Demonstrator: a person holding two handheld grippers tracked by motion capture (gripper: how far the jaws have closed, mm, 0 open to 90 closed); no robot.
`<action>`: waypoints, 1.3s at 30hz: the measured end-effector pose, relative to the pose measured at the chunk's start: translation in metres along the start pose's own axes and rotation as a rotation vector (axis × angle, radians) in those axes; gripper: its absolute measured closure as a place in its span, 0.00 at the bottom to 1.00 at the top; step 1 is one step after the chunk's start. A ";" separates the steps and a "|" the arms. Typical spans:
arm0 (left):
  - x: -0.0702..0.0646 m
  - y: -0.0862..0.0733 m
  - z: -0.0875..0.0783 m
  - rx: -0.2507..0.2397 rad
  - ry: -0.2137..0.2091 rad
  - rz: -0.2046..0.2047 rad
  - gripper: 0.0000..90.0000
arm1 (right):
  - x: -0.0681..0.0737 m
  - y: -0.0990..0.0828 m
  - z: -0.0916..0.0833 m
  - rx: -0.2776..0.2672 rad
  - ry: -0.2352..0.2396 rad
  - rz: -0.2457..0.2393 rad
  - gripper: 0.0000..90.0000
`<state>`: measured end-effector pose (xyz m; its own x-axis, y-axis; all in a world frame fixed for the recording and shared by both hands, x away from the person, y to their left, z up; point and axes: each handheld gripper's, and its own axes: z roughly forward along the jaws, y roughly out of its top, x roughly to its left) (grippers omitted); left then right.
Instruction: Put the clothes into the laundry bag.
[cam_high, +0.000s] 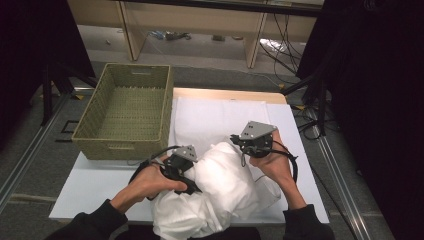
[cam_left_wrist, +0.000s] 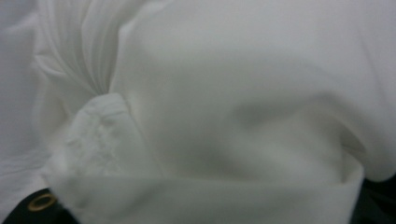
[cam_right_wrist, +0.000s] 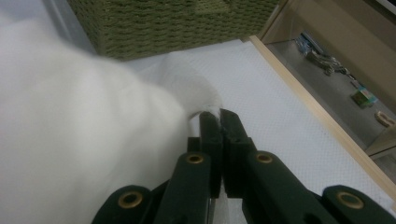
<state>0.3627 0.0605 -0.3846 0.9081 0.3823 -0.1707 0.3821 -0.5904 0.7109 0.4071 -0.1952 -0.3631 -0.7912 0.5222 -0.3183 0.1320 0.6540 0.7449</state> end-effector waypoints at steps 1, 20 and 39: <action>0.002 0.000 0.000 0.009 0.047 -0.015 0.55 | 0.000 0.001 0.000 -0.001 0.005 -0.009 1.00; 0.020 0.006 0.044 0.015 0.108 -0.099 0.61 | 0.013 0.008 -0.006 0.012 0.032 -0.047 1.00; 0.007 0.010 0.055 -0.078 0.103 -0.234 0.19 | 0.022 -0.003 -0.010 0.057 0.041 -0.025 1.00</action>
<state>0.3823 0.0188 -0.4163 0.7726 0.5749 -0.2693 0.5622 -0.4225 0.7110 0.3838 -0.1908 -0.3664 -0.8185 0.4833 -0.3106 0.1451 0.6970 0.7022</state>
